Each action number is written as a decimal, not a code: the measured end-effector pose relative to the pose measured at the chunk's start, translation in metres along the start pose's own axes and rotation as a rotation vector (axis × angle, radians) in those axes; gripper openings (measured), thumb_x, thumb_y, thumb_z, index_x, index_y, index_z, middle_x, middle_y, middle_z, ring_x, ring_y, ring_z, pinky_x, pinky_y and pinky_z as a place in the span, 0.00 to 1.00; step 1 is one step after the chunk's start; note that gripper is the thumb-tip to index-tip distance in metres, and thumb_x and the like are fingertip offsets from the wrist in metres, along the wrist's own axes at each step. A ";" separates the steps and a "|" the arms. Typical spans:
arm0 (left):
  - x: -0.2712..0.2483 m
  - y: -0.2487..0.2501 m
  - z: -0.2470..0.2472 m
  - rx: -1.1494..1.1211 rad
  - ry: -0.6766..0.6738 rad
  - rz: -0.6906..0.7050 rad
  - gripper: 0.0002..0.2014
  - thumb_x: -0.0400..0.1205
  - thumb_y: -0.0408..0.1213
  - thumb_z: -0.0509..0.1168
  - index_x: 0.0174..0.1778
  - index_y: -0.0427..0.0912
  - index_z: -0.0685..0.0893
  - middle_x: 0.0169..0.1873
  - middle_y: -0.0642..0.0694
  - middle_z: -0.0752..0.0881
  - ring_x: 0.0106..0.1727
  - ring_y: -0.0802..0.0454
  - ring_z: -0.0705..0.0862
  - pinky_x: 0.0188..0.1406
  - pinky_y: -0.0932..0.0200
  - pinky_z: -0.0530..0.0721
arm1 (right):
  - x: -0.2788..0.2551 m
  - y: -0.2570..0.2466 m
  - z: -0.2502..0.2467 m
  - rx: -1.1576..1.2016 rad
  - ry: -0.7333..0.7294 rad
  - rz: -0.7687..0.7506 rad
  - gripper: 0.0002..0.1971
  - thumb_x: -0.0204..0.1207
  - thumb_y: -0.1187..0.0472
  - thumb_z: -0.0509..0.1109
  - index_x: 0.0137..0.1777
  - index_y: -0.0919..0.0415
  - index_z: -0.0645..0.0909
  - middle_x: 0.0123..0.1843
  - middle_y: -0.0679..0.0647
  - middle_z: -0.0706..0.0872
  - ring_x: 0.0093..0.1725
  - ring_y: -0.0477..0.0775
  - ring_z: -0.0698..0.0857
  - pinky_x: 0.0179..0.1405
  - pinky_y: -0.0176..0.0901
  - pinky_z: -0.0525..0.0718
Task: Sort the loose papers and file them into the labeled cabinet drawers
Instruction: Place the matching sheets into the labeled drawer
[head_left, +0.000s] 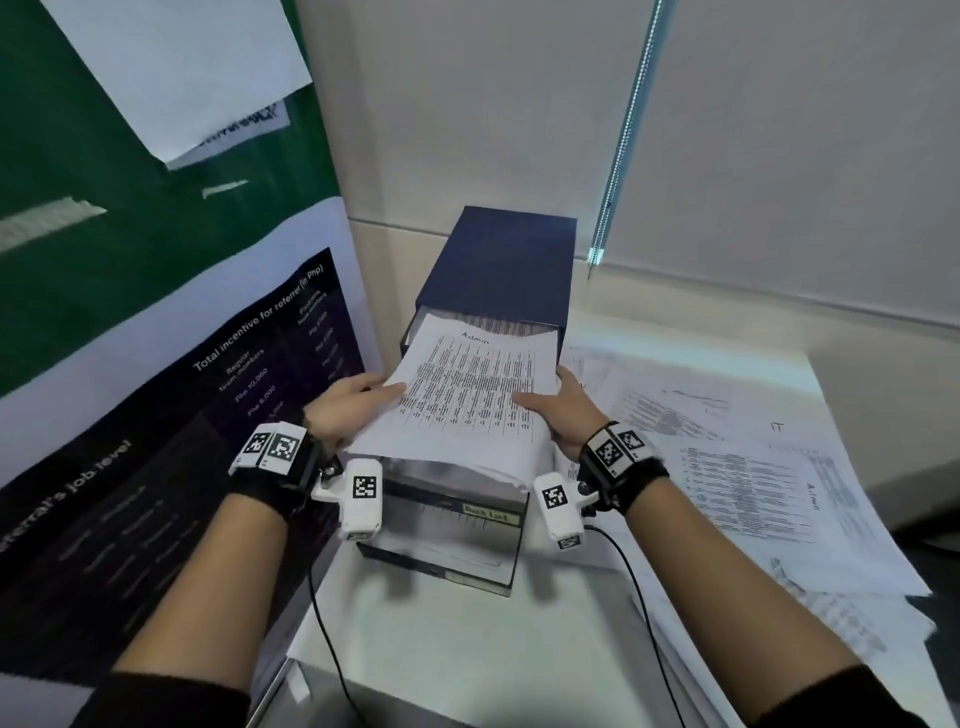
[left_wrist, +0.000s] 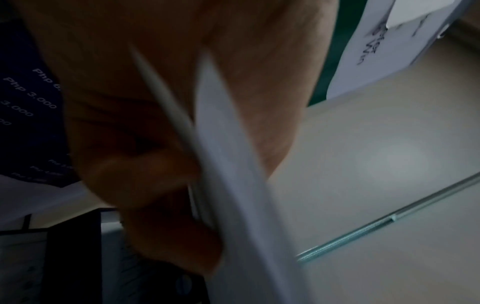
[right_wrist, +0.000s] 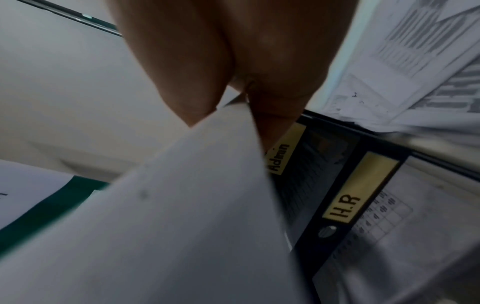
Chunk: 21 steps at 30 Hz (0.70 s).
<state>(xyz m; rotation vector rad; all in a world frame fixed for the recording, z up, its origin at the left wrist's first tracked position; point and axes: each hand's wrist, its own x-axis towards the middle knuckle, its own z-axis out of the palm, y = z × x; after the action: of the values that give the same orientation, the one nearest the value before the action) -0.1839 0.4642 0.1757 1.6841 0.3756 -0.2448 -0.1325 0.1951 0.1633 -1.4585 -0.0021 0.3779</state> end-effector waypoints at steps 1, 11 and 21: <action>0.001 -0.004 -0.006 0.010 -0.020 -0.009 0.20 0.82 0.42 0.70 0.65 0.35 0.81 0.48 0.40 0.89 0.40 0.45 0.87 0.41 0.52 0.88 | 0.002 0.000 0.002 0.018 0.011 0.034 0.17 0.75 0.77 0.71 0.56 0.57 0.77 0.61 0.61 0.88 0.54 0.57 0.89 0.53 0.53 0.89; 0.032 0.011 0.003 -0.153 0.280 0.031 0.15 0.84 0.27 0.62 0.67 0.35 0.77 0.29 0.38 0.81 0.13 0.57 0.71 0.09 0.72 0.59 | -0.001 -0.027 -0.011 -0.211 -0.243 0.271 0.16 0.79 0.61 0.73 0.66 0.59 0.83 0.50 0.55 0.89 0.31 0.47 0.84 0.26 0.33 0.83; 0.087 0.034 0.039 0.056 0.190 0.009 0.05 0.76 0.37 0.76 0.44 0.41 0.92 0.24 0.44 0.82 0.18 0.55 0.72 0.17 0.66 0.72 | 0.073 -0.031 -0.042 -0.049 -0.004 0.262 0.04 0.77 0.73 0.72 0.49 0.71 0.87 0.32 0.57 0.82 0.22 0.41 0.79 0.30 0.25 0.85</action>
<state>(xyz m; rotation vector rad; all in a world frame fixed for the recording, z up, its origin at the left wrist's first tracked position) -0.0885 0.4308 0.1686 1.7693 0.5064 -0.0894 -0.0466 0.1708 0.1720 -1.5107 0.1788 0.5982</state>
